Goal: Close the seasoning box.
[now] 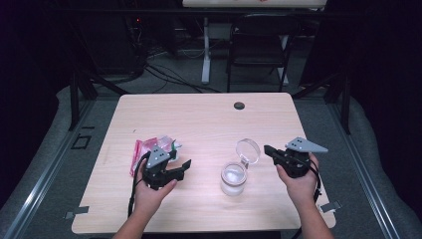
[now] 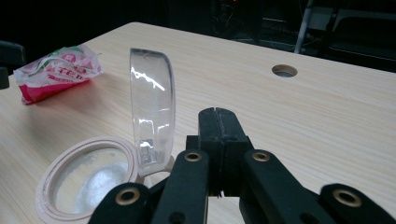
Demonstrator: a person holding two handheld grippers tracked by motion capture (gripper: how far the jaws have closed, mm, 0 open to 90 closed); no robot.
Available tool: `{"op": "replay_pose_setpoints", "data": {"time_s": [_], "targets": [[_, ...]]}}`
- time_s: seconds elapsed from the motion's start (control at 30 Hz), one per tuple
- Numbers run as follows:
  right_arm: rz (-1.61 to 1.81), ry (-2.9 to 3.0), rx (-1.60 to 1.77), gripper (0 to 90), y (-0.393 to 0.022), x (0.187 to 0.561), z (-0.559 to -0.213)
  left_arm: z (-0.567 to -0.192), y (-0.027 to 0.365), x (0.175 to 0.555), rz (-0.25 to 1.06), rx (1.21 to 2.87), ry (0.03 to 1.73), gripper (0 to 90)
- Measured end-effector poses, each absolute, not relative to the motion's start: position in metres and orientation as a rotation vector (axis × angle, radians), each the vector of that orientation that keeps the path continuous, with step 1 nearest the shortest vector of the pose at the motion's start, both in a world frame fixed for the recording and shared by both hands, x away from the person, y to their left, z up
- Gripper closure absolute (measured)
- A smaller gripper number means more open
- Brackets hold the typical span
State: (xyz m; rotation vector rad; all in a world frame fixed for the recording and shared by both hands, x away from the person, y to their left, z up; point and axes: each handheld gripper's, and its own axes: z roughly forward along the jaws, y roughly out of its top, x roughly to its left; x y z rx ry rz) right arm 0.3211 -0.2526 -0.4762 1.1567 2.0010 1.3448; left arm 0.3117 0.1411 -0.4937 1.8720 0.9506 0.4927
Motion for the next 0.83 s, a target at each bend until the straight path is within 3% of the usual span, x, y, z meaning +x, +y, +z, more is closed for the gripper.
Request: {"op": "replay_pose_setpoints", "data": {"time_s": [0.6,0.83], "targets": [[1.351,2.134,1.011,86.5,-0.218,0.312,-0.478,-0.484,0.151,0.311,0.504,1.827,0.961,36.5],[1.371,2.123,1.019,75.3,-0.220,0.310,-0.477,-0.479,0.154,0.312,0.504,1.810,0.969,36.5]]}}
